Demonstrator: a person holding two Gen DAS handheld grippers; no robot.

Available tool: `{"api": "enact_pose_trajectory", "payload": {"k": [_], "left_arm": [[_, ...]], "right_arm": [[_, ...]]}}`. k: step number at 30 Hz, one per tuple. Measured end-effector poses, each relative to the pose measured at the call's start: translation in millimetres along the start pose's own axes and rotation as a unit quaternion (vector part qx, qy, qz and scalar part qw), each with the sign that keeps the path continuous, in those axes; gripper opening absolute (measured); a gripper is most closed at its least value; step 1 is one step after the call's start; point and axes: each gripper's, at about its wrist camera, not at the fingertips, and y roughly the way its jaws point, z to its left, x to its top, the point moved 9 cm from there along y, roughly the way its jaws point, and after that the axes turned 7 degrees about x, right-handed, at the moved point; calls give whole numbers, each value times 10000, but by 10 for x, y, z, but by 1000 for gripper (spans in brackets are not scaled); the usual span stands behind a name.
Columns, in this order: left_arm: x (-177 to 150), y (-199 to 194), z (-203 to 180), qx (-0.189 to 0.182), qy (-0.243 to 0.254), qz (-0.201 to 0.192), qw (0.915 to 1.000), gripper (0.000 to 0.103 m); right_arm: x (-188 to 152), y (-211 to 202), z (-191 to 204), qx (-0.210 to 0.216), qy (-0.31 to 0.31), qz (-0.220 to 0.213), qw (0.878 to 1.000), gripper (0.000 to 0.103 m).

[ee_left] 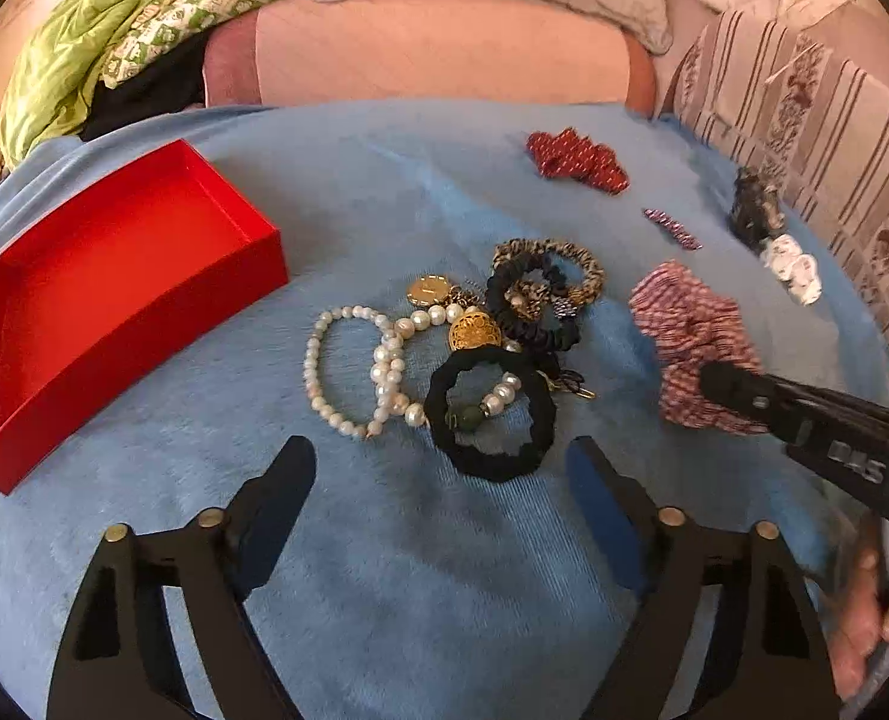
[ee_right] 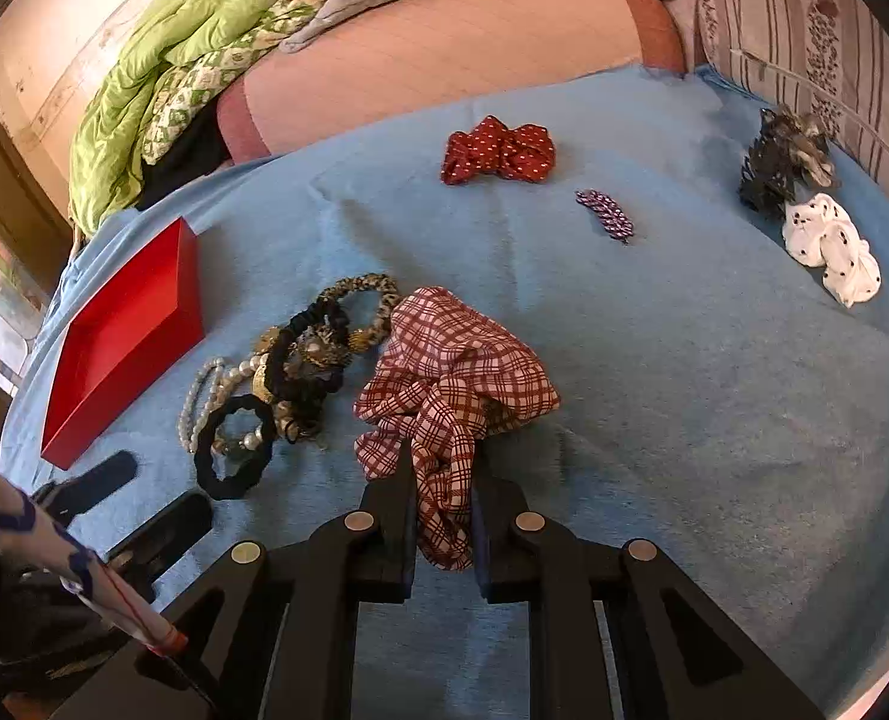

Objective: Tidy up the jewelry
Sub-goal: 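Grasp the pink-checked scrunchie with the right tool while the left tool grasps a black hair tie, then carry the black hair tie and pink-checked scrunchie over the red tray with both tools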

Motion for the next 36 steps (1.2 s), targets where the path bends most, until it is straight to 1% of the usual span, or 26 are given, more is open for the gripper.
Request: {"api": "enact_pose_trajectory", "payload": {"k": [2, 6, 8, 9, 11, 12, 14, 15, 22, 27, 32, 36], "left_arm": [[24, 96, -26, 117, 45, 61, 9999, 84], [47, 204, -95, 231, 206, 72, 9995, 83], [54, 201, -107, 289, 288, -23, 9992, 65], [65, 191, -98, 368, 338, -68, 9987, 53], [76, 165, -76, 307, 315, -80, 9990, 45], [82, 146, -62, 254, 263, -97, 9993, 38], [90, 102, -40, 141, 196, -106, 9997, 35], [89, 69, -39, 97, 189, -134, 9997, 32], [122, -213, -36, -36, 148, -355, 9993, 30], [119, -432, 7, 70, 114, -491, 9987, 30], [94, -717, 94, 186, 25, -647, 9977, 30], [47, -929, 142, 265, -30, -761, 9967, 30]], "right_arm": [[17, -21, -6, 14, -1, -37, 10000, 15], [16, -35, 34, 57, -78, -53, 9999, 15], [16, -47, 41, 80, -100, -65, 9999, 15], [20, -57, 42, 82, -104, -89, 9999, 15], [23, -82, 32, 86, -95, -131, 9998, 16], [26, -91, 29, 91, -86, -148, 9998, 16], [29, -107, 24, 105, -64, -181, 9998, 15], [31, -117, 28, 119, -59, -201, 9997, 15], [83, -239, 152, 228, -172, -437, 9986, 15], [81, -325, 330, 319, -425, -599, 9968, 15], [-36, -434, 483, 396, -594, -620, 9955, 15], [-170, -612, 598, 569, -613, -642, 9944, 15]]}}
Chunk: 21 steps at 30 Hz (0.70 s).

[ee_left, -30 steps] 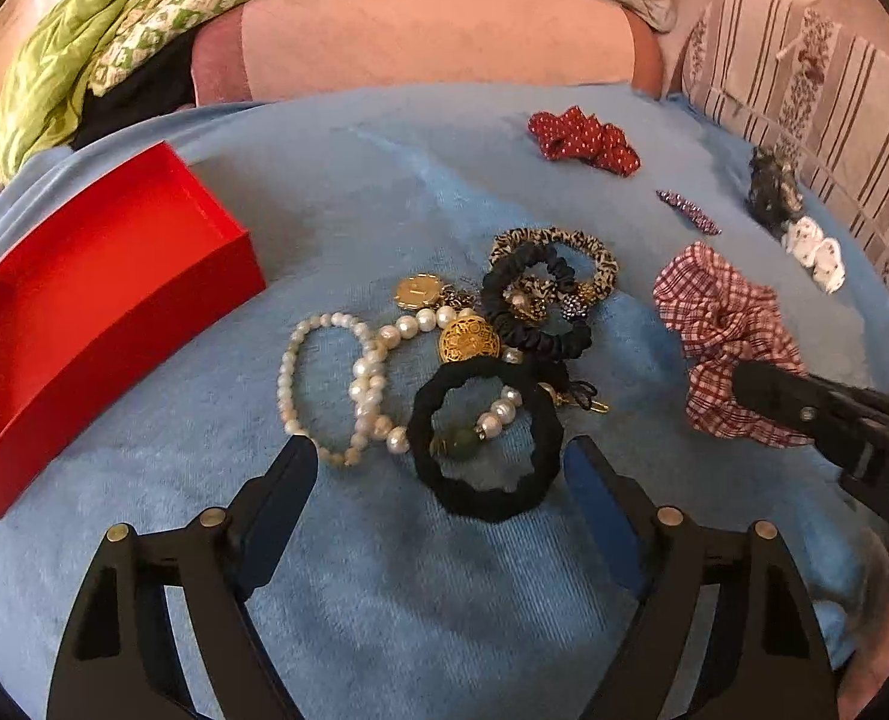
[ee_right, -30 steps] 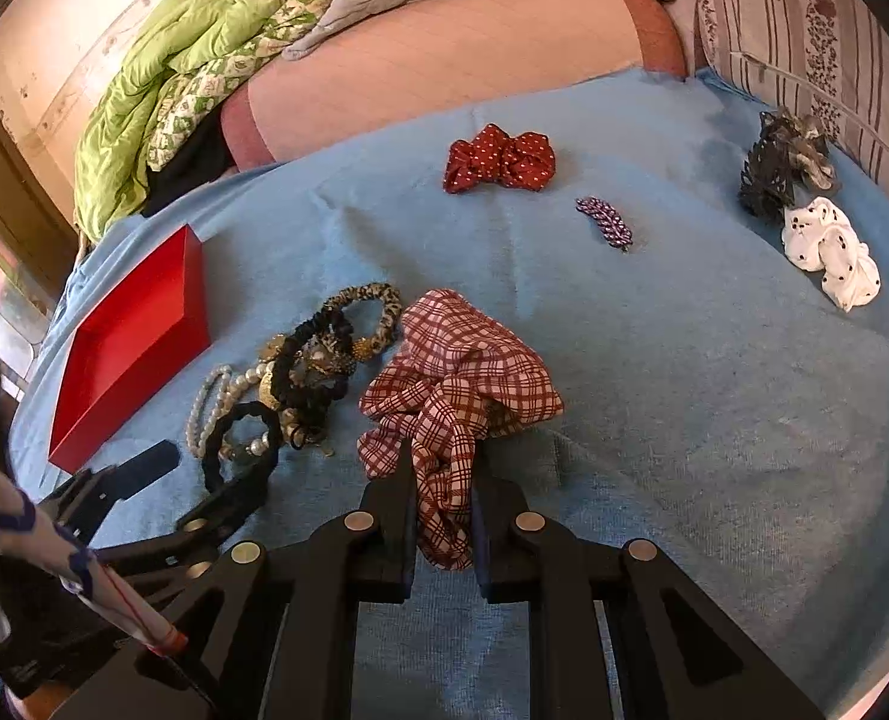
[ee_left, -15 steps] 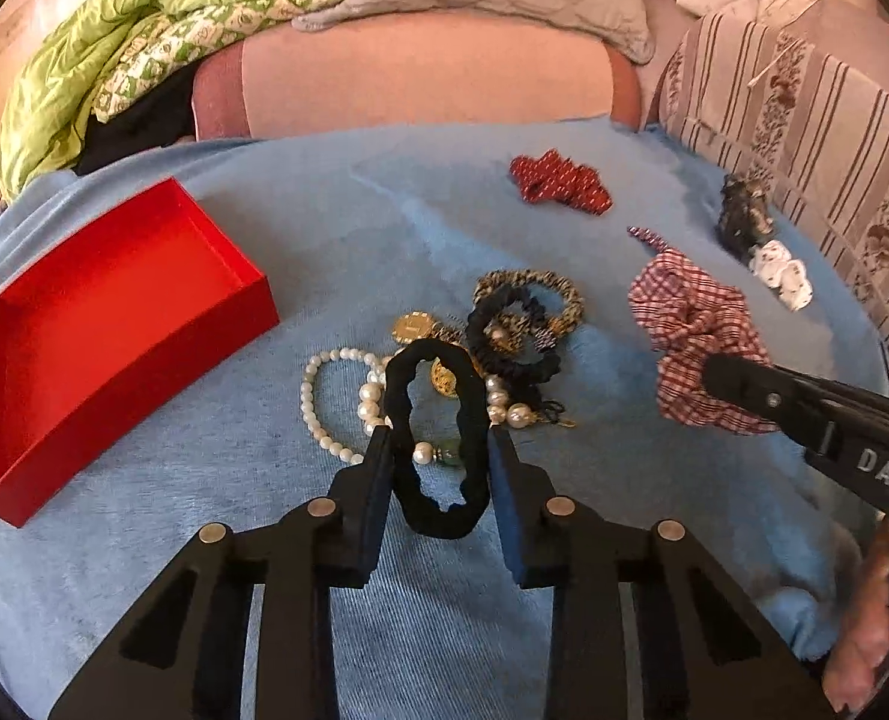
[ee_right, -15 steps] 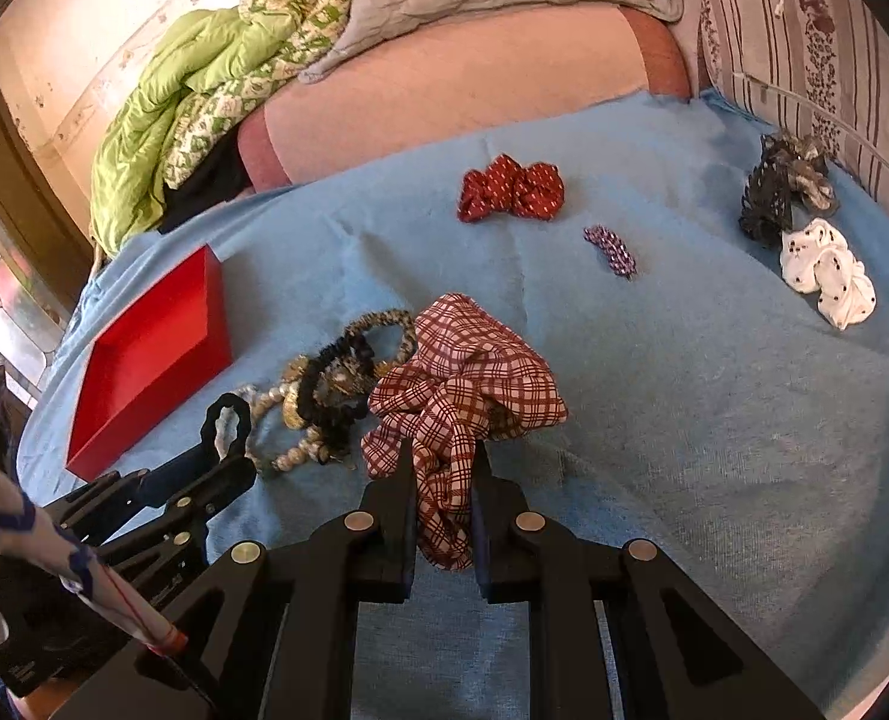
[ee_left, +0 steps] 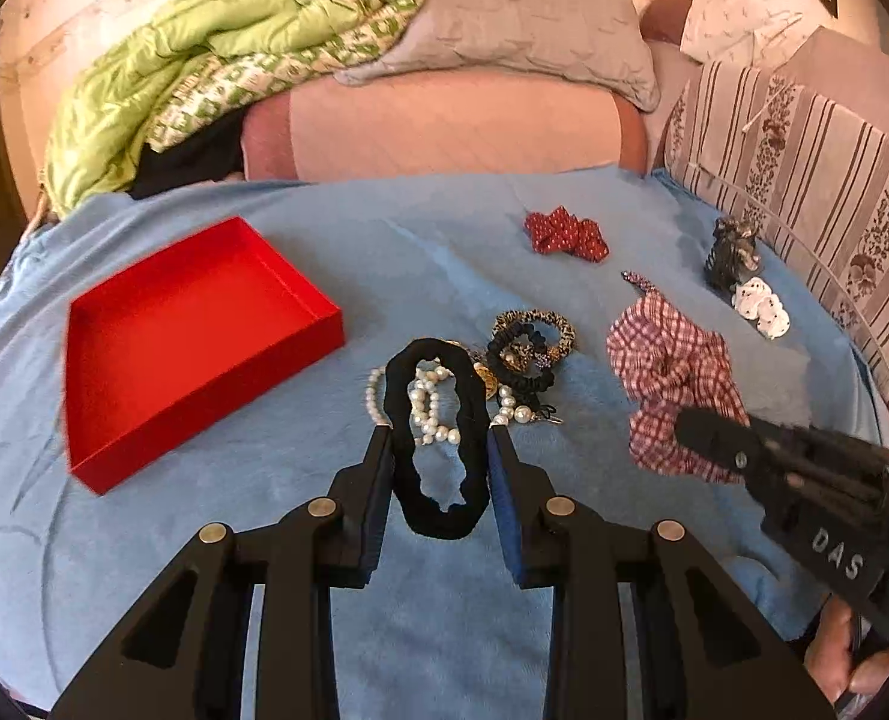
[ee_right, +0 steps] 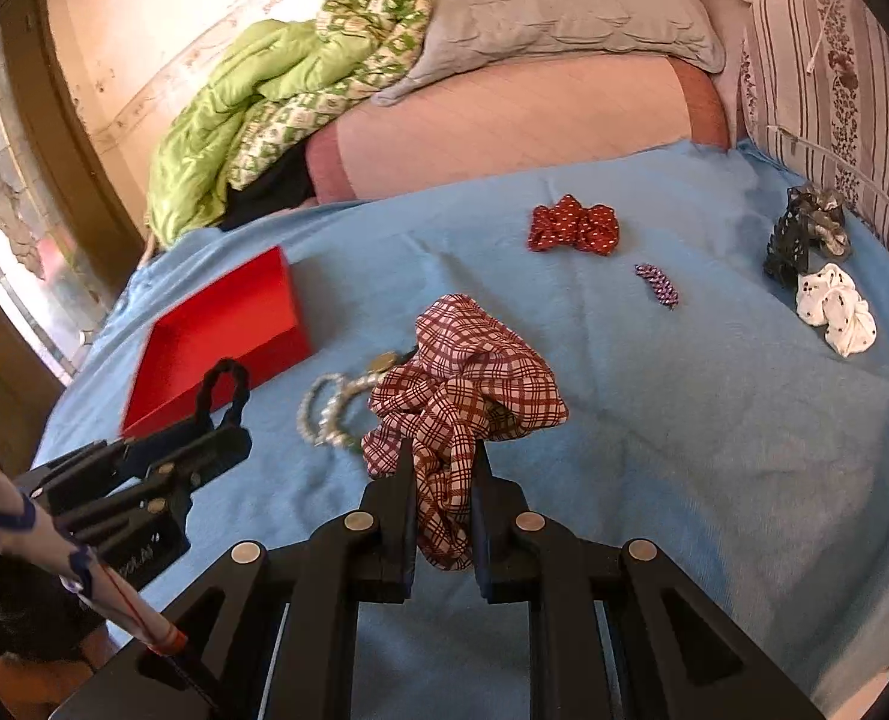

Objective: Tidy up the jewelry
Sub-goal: 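Carry the black hair tie and pink-checked scrunchie over the red tray with both tools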

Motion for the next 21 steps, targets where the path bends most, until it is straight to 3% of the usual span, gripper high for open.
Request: {"api": "enact_pose_trajectory", "payload": {"k": [13, 21], "left_arm": [[85, -687, 135, 170, -105, -446, 9988, 30], [87, -727, 298, 155, -263, -499, 9983, 30]], "right_arm": [[-180, -477, 456, 357, -211, -25, 9991, 15], [-105, -591, 688, 402, -466, -59, 9981, 16]]}}
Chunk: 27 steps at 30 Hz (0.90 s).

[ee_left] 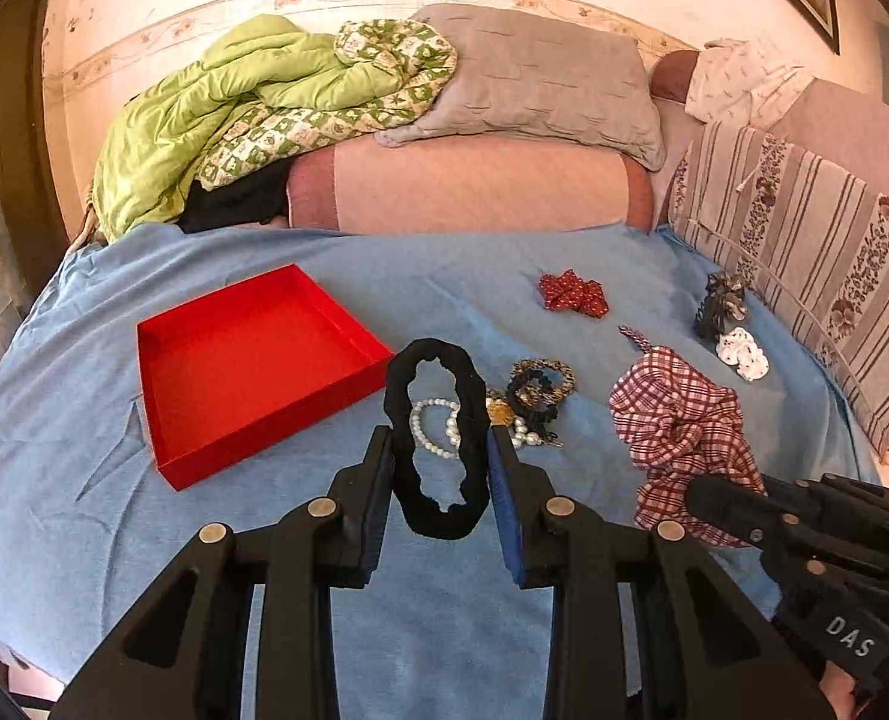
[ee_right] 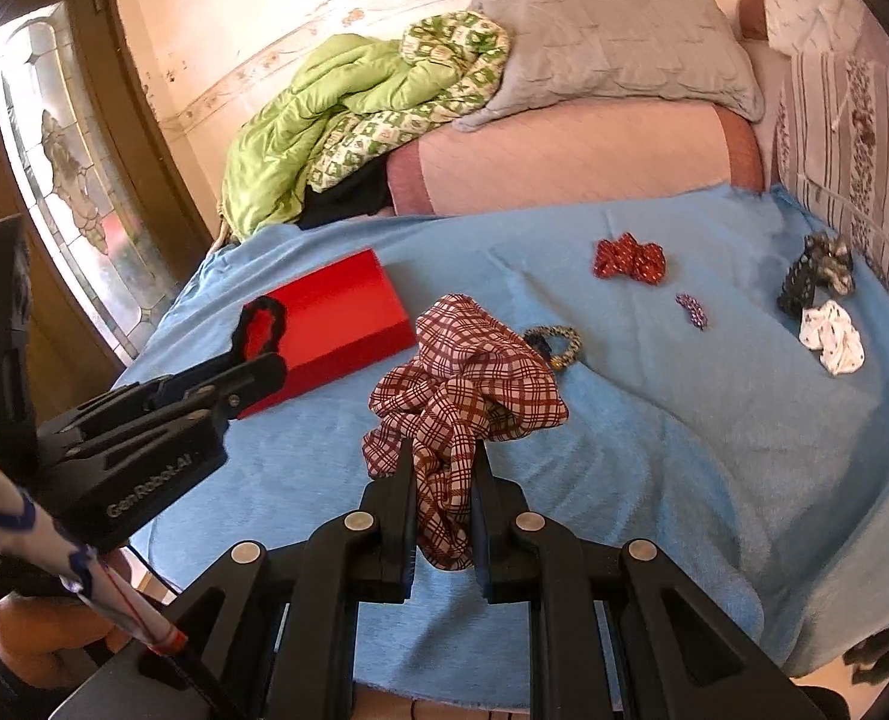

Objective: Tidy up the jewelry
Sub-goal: 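Carry the black hair tie and pink-checked scrunchie over the red tray with both tools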

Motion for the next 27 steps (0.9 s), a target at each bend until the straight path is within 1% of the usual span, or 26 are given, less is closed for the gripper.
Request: {"api": "enact_pose_trajectory", "payload": {"k": [4, 8, 19, 27], "left_arm": [[37, 108, 159, 22, -133, 24, 9999, 30], [80, 282, 385, 100, -308, 96, 9994, 30], [210, 854, 999, 313, -713, 283, 9966, 30], [364, 1252, 1483, 464, -1075, 401, 9923, 30]], "right_arm": [[54, 110, 39, 17, -18, 121, 9999, 16], [134, 310, 93, 38, -93, 294, 9995, 16], [451, 974, 306, 216, -326, 687, 9969, 16], [775, 1523, 542, 344, -460, 881, 9945, 16]]}}
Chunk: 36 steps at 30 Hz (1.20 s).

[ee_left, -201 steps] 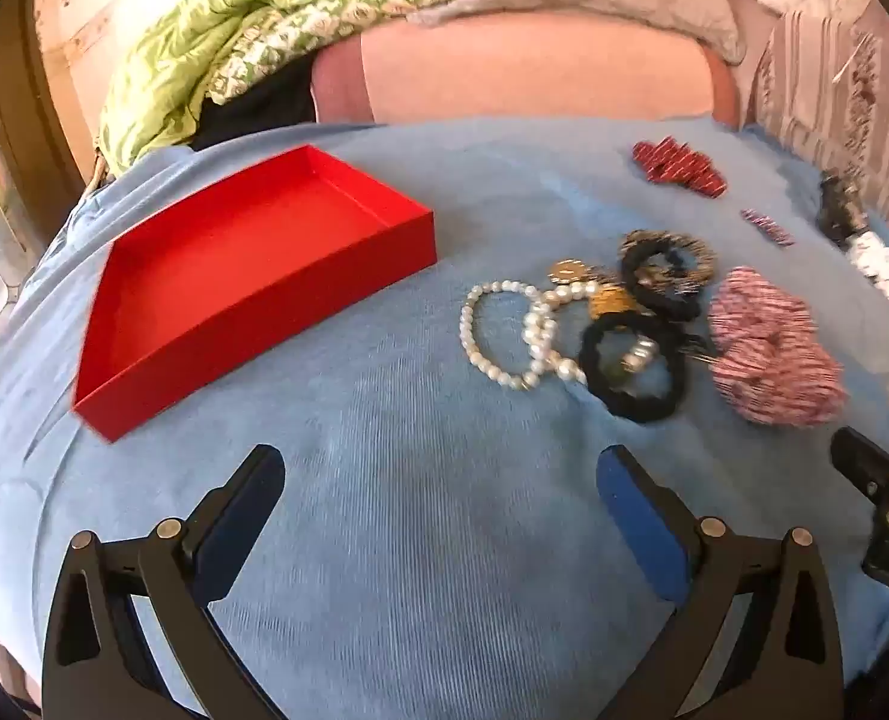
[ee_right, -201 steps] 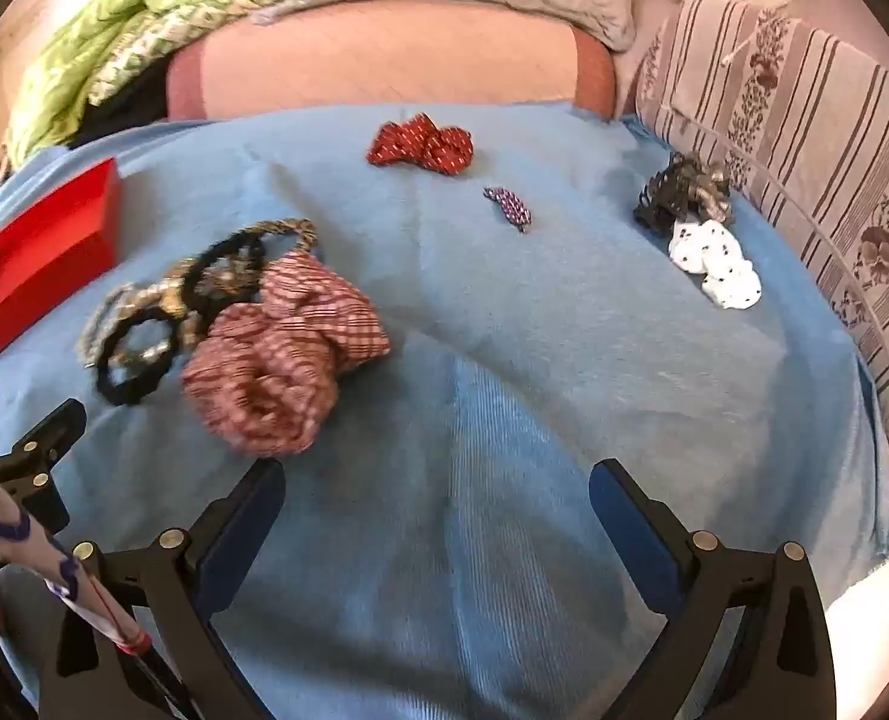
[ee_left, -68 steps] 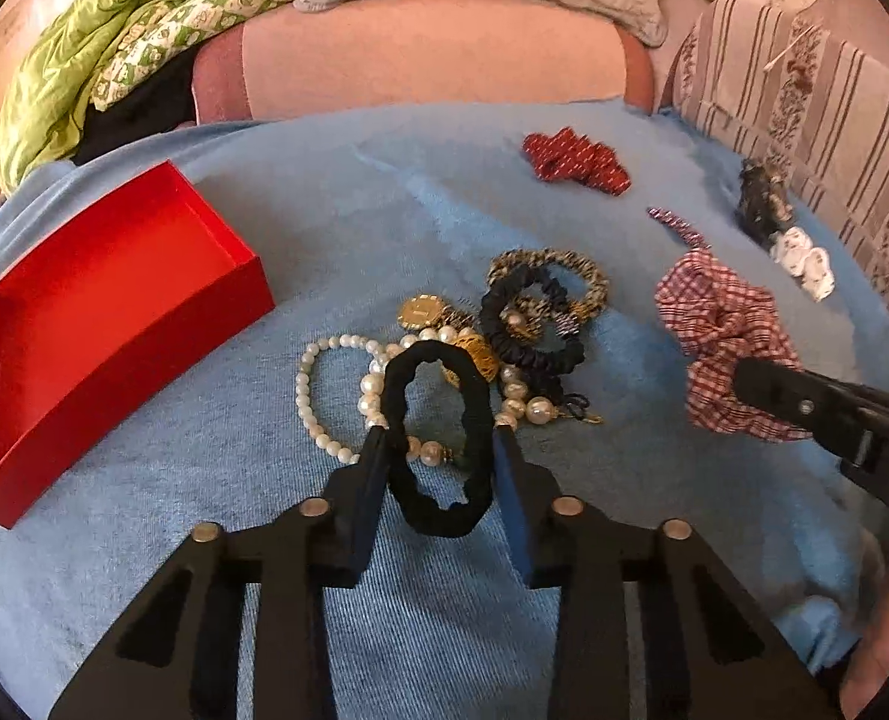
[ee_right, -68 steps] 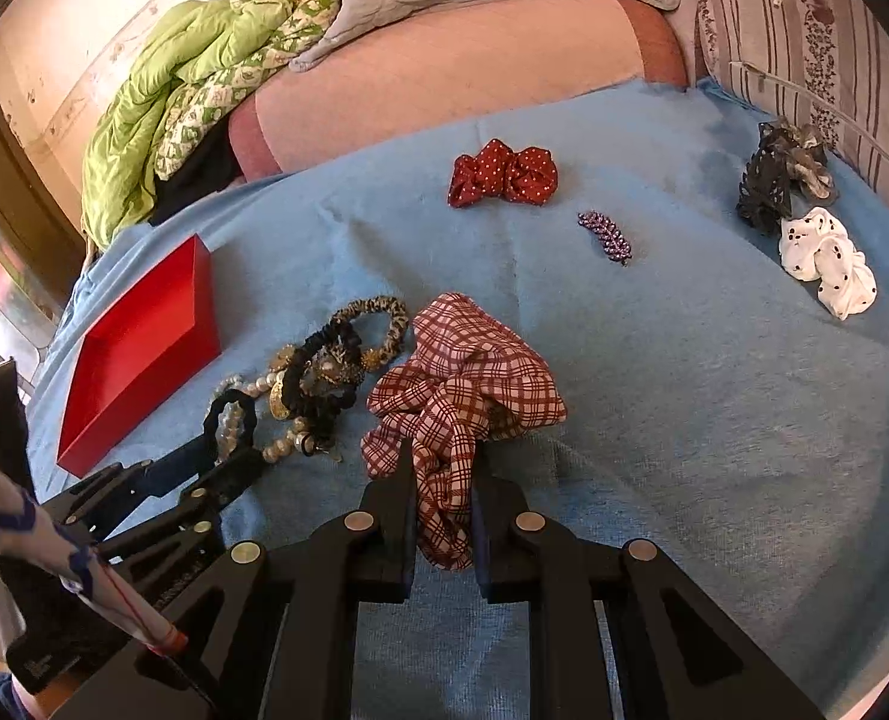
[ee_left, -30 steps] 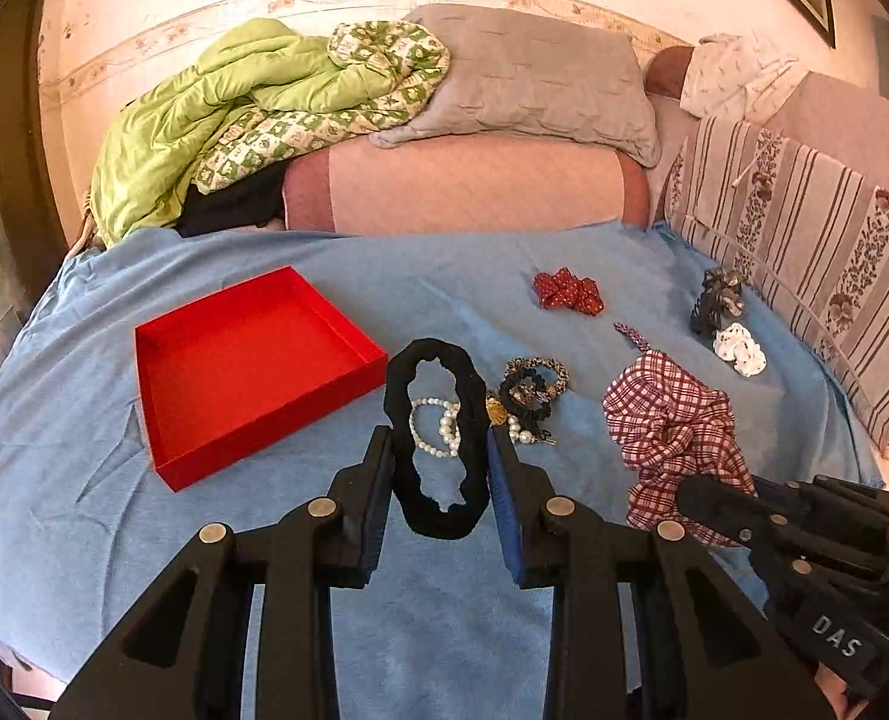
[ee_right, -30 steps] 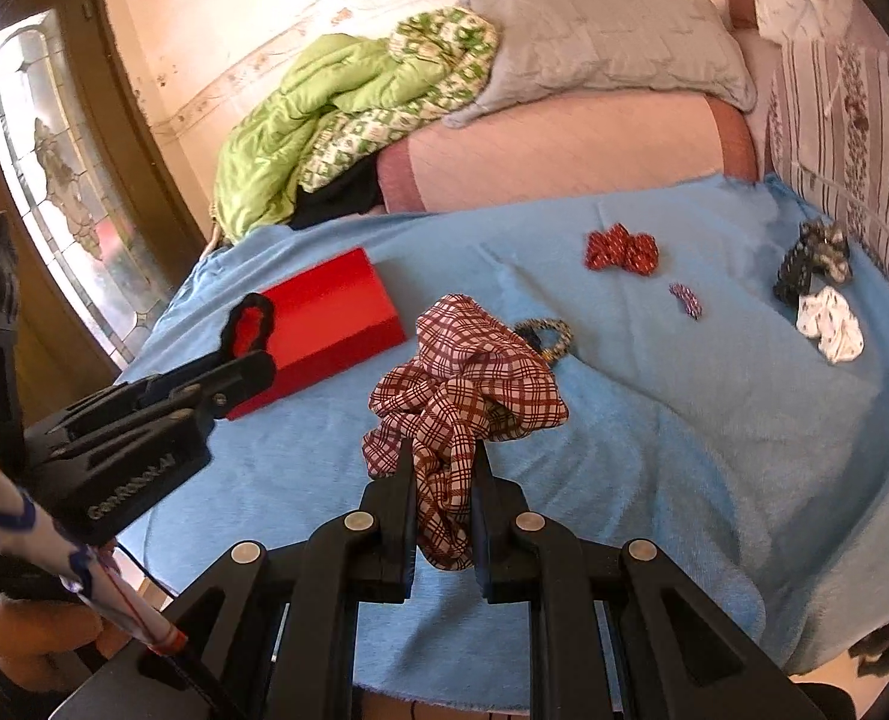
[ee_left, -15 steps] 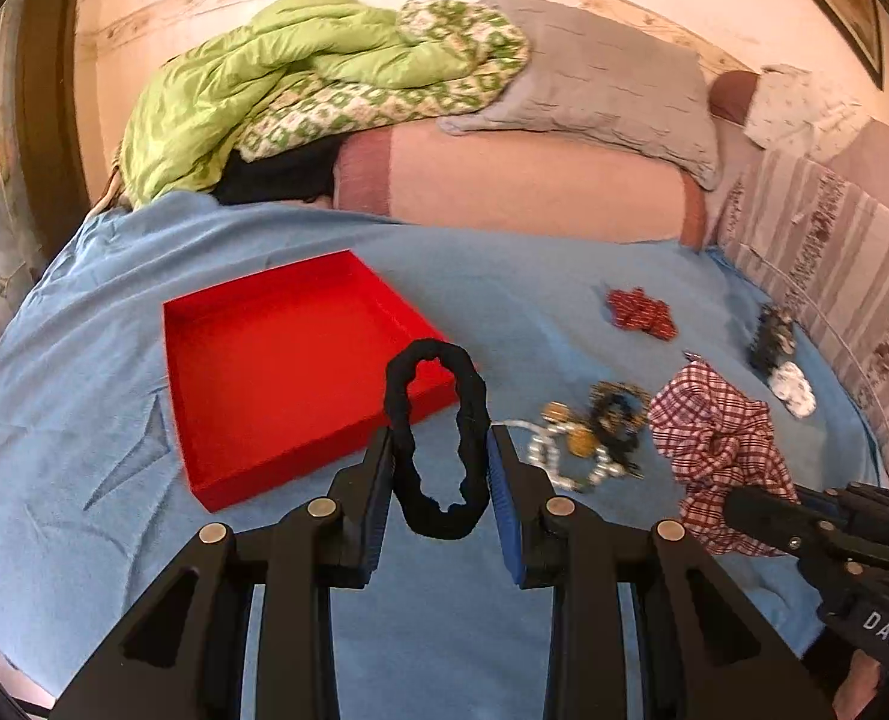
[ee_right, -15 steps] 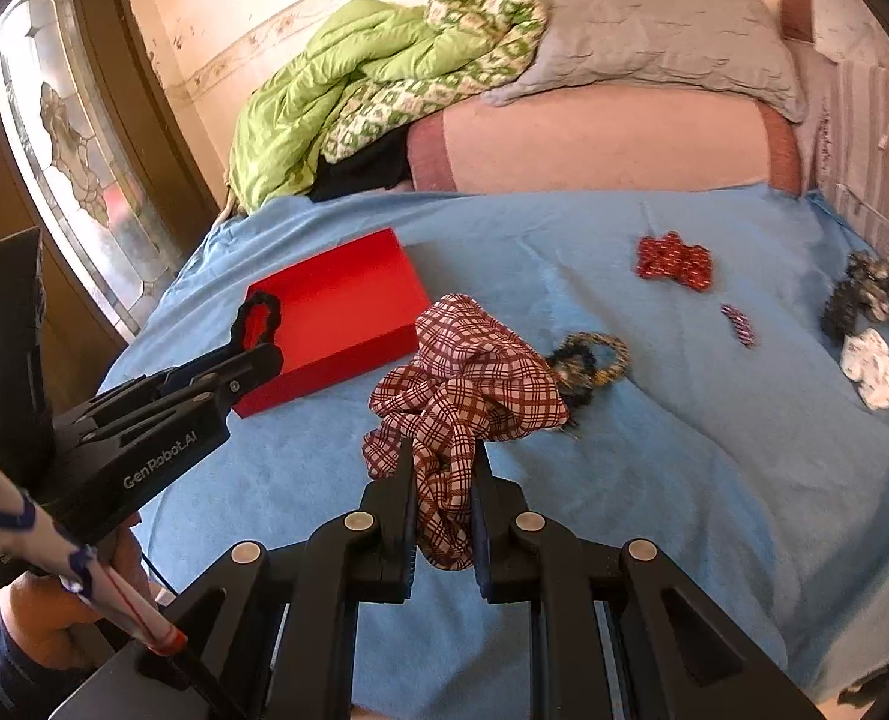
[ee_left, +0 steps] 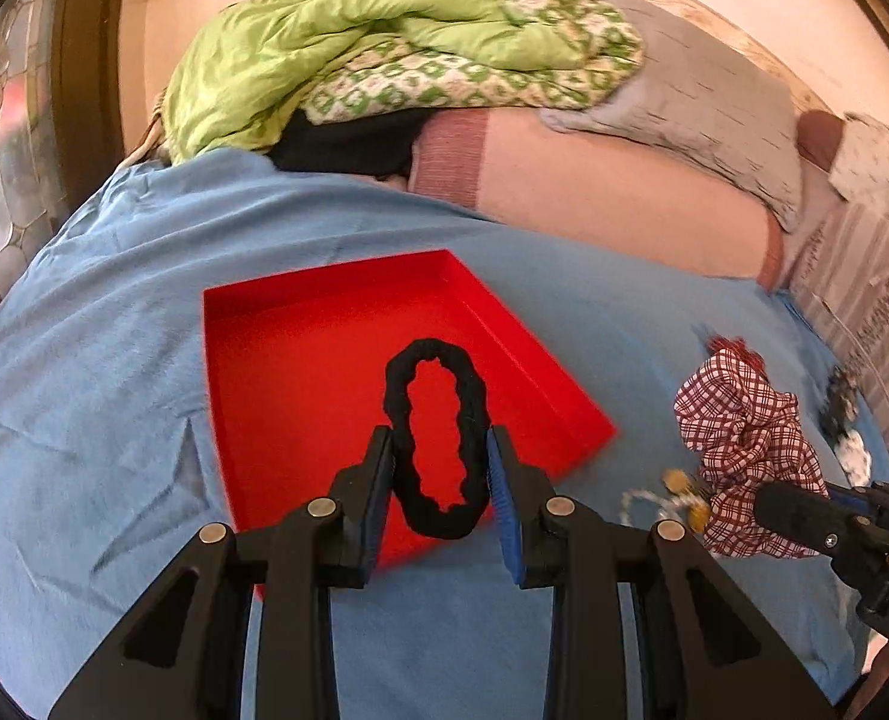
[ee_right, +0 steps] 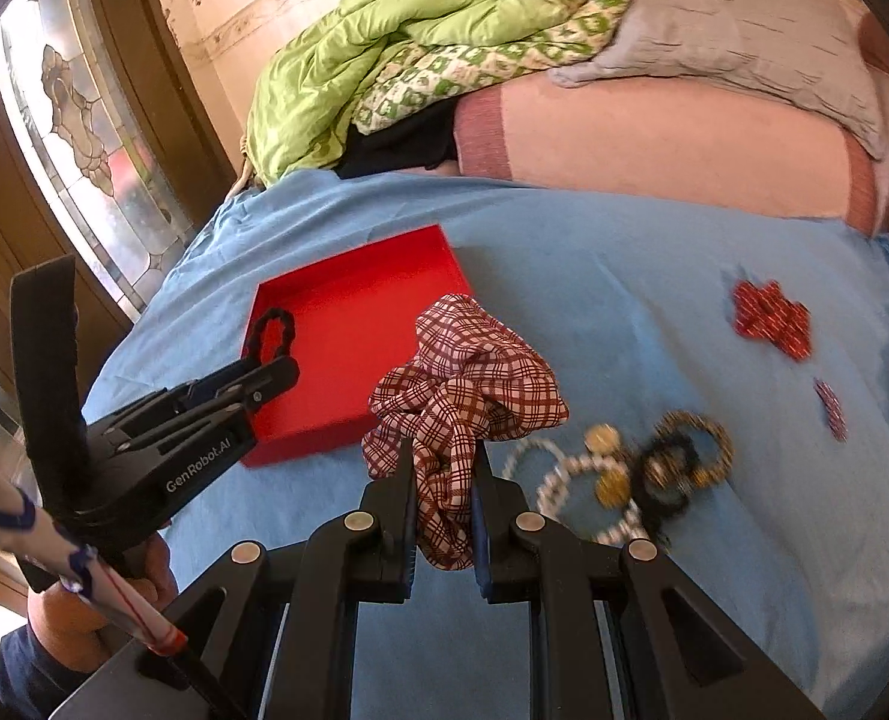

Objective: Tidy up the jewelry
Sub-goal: 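Carry the black hair tie and pink-checked scrunchie over the red tray with both tools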

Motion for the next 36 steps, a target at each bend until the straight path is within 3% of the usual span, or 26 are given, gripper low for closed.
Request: {"api": "enact_pose_trajectory", "payload": {"k": [20, 28, 36], "left_arm": [[521, 1071, 736, 207, -375, 609, 9972, 30], [535, 1294, 1011, 293, -680, 809, 9940, 30], [465, 1410, 981, 349, -641, 953, 9928, 30]], "right_arm": [[821, 1364, 186, 214, -91, 653, 9976, 16], [1088, 1963, 200, 291, 4, 1000, 9946, 16], [1165, 2352, 181, 317, 222, 1186, 9922, 16]]}}
